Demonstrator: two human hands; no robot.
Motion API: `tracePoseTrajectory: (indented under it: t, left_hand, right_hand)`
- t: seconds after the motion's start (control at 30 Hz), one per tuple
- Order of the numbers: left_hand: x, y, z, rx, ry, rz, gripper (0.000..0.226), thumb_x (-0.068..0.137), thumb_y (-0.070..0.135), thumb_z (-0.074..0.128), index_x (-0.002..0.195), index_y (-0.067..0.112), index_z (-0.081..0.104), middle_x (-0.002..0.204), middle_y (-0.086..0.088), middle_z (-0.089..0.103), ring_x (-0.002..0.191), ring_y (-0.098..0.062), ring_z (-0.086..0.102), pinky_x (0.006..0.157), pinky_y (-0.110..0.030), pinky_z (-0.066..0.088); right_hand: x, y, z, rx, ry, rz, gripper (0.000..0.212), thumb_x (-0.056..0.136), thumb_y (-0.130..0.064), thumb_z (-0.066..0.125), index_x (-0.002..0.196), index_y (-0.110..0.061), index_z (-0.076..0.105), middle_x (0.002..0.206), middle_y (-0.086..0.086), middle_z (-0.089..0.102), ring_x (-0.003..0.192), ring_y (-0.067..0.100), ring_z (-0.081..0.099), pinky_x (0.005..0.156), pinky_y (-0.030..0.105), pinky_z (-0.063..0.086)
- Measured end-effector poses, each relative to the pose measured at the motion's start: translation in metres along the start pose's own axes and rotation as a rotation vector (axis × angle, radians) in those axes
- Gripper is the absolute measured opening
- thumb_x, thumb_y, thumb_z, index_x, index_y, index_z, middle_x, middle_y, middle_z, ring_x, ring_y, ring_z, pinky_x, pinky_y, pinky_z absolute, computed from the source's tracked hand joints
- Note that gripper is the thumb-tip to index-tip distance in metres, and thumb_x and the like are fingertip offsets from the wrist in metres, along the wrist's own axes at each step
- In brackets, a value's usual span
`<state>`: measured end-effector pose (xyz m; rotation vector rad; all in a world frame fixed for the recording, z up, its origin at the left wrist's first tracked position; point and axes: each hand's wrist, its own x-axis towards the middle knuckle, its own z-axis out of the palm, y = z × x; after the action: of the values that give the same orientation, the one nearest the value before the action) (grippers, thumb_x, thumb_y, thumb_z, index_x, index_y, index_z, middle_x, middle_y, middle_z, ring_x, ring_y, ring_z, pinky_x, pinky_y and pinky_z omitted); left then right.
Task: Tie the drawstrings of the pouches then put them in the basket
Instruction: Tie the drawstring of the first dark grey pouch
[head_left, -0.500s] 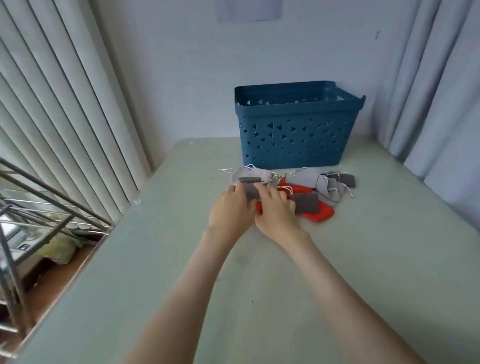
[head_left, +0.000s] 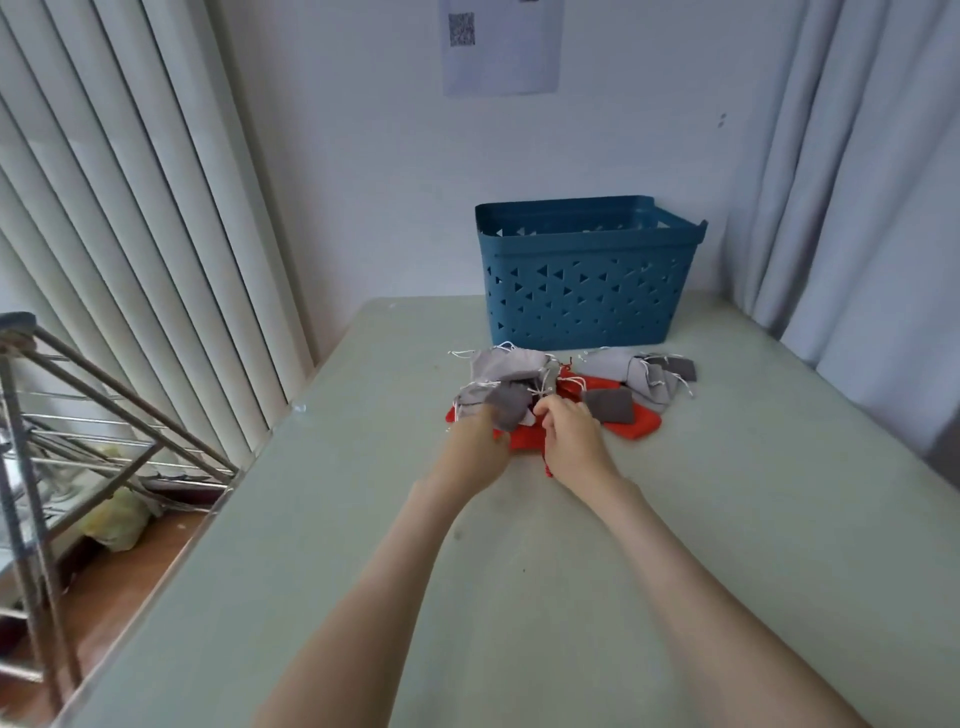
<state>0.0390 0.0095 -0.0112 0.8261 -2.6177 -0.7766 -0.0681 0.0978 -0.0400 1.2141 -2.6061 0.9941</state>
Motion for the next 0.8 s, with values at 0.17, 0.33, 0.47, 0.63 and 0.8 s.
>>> tracePoseTrajectory:
  t: [0.17,0.33,0.47,0.63,0.8]
  left_hand:
    - [0.02,0.004,0.007,0.011,0.122,-0.013,0.042,0.089,0.024,0.053,0.129,0.009,0.047,0.13,-0.015,0.045,0.124,-0.033,0.039,0.099,-0.034,0.033]
    - [0.044,-0.004,0.035,0.263,0.119,0.055,0.068,0.082,0.051,0.057,0.137,0.017,0.034,0.144,0.0,0.033,0.134,-0.023,0.028,0.11,-0.043,0.017]
    - [0.066,-0.015,0.049,0.405,0.022,0.051,0.057,0.095,0.049,0.04,0.14,0.016,0.031,0.143,-0.001,0.035,0.133,-0.026,0.027,0.107,-0.043,0.021]
    - [0.082,-0.023,0.057,0.44,0.053,0.023,0.052,0.096,0.046,0.036,0.137,0.015,0.032,0.14,-0.001,0.034,0.13,-0.026,0.028,0.106,-0.042,0.018]
    - [0.086,-0.007,0.038,0.107,-0.005,-0.078,0.055,0.082,0.041,0.054,0.135,0.032,0.043,0.146,0.008,0.03,0.137,-0.023,0.016,0.111,-0.042,0.01]
  right_hand:
    - [0.013,0.007,-0.006,0.09,0.105,0.015,0.033,0.086,0.001,0.05,0.117,-0.01,0.053,0.107,0.009,0.059,0.107,0.03,0.048,0.084,0.041,0.038]
    - [0.046,0.0,-0.004,0.093,0.004,-0.025,0.046,0.096,-0.022,0.046,0.142,-0.024,0.038,0.106,0.006,0.064,0.113,0.029,0.048,0.098,0.047,0.037]
    - [0.07,0.001,0.018,0.059,-0.115,0.063,0.031,0.098,-0.031,0.037,0.114,-0.022,0.062,0.119,0.005,0.063,0.118,0.03,0.046,0.094,0.039,0.035]
    - [0.078,0.013,0.032,0.227,-0.147,0.107,0.033,0.1,-0.018,0.034,0.088,0.0,0.059,0.103,0.013,0.067,0.108,0.03,0.051,0.087,0.034,0.032]
    - [0.072,0.014,0.016,0.696,0.094,0.235,0.027,0.095,-0.02,0.049,0.083,-0.016,0.072,0.071,-0.013,0.067,0.066,-0.002,0.058,0.068,0.025,0.044]
